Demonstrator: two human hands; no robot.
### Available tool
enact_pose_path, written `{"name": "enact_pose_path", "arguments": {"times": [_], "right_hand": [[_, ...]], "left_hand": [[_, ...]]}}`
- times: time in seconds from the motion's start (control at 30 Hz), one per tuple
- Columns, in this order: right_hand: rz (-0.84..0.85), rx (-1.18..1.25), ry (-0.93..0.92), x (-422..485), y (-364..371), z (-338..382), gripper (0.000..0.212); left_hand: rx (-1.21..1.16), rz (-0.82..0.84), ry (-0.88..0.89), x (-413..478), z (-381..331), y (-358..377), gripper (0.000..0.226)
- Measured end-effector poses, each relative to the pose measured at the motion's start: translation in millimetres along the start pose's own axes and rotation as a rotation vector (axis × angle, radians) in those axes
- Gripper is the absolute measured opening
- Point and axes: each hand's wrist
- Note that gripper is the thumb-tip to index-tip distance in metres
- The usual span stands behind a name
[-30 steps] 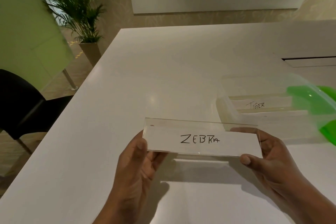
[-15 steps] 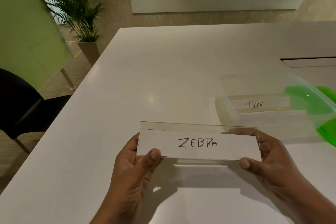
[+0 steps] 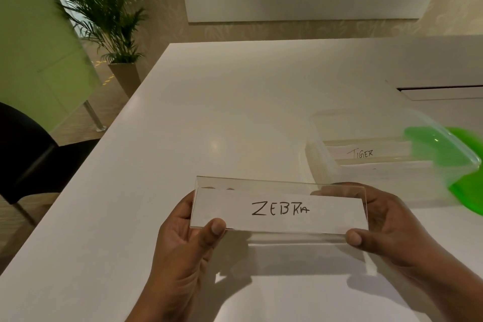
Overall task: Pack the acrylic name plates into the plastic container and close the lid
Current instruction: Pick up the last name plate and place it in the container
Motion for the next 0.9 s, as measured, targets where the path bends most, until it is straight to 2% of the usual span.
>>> {"name": "enact_pose_path", "arguments": {"times": [0.07,0.13,0.23,0.37,0.43,0.6,0.77,0.9], "right_hand": [[0.016,-0.122,0.007,1,-2,8,0.060],[0.032,-0.347,0.020,0,-3,18,0.051],[0.051,-0.651,0.013,-1,-5,31,0.049],[0.078,-0.848,-0.073,1,-4,49,0.046],[0.116,-0.894,-0.101,3,0,57,0.052],[0.148,-1.041,-0.144,5,2,70,0.073],[0.139,-1.126,-0.206,9,-2,83,0.067],[0.103,-1.144,-0.256,22,-18,97,0.064]], "left_hand": [[0.032,0.014,0.005,2,-2,-1,0.079],[0.063,0.027,0.005,4,-3,0,0.079],[0.132,0.041,0.008,5,-4,4,0.079],[0.185,0.100,0.017,6,-5,19,0.100],[0.190,0.128,0.037,7,-7,31,0.107],[0.218,0.201,0.110,12,-11,53,0.106],[0.201,0.272,0.174,22,-7,55,0.089],[0.407,0.374,0.221,37,-4,43,0.100]]}}
Point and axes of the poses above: each hand's wrist, its own x-axis towards the middle knuckle, its own y-axis out of the palm, z = x × y, and after that the axes turned 1 degree about x, right-handed
